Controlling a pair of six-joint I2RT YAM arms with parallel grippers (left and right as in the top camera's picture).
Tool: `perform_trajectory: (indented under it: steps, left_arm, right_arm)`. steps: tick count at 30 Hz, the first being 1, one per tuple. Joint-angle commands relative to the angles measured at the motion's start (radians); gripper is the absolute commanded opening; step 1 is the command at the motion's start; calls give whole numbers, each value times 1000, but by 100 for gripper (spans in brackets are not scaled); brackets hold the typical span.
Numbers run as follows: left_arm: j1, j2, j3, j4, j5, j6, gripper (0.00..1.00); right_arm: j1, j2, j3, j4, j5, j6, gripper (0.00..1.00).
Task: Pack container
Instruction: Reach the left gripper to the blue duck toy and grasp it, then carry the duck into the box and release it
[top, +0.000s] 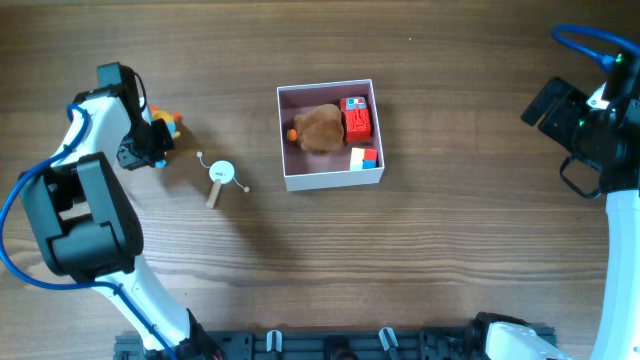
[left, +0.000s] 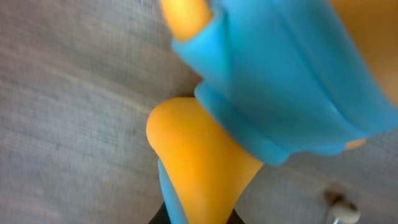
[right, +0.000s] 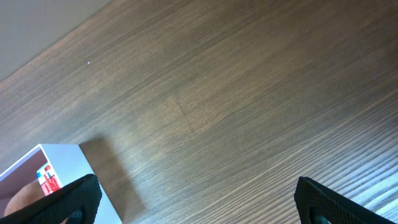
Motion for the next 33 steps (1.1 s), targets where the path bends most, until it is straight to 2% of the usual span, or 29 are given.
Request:
perform_trajectory:
  steps: [1, 7, 15, 20, 25, 33]
  left_arm:
    - [-16, -54, 36, -105, 22, 1, 4]
    - [-132, -260, 194, -251, 209, 2, 4]
    - [-407, -484, 225, -265, 211, -48, 4]
    - [-594, -483, 220, -273, 204, -73, 4]
    - [-738, -445, 173, -273, 47, -205, 4]
    - [-798, -324, 64, -192, 23, -354, 4]
  right_arm:
    - [-1, 10, 12, 0, -9, -17, 100]
    - [-1, 10, 12, 0, -9, -18, 100]
    - [-1, 10, 12, 0, -9, -18, 100]
    - [-1, 10, 12, 0, -9, -18, 100]
    - [-1, 10, 12, 0, -9, -18, 100]
    - [-1, 10, 12, 0, -9, -18, 100]
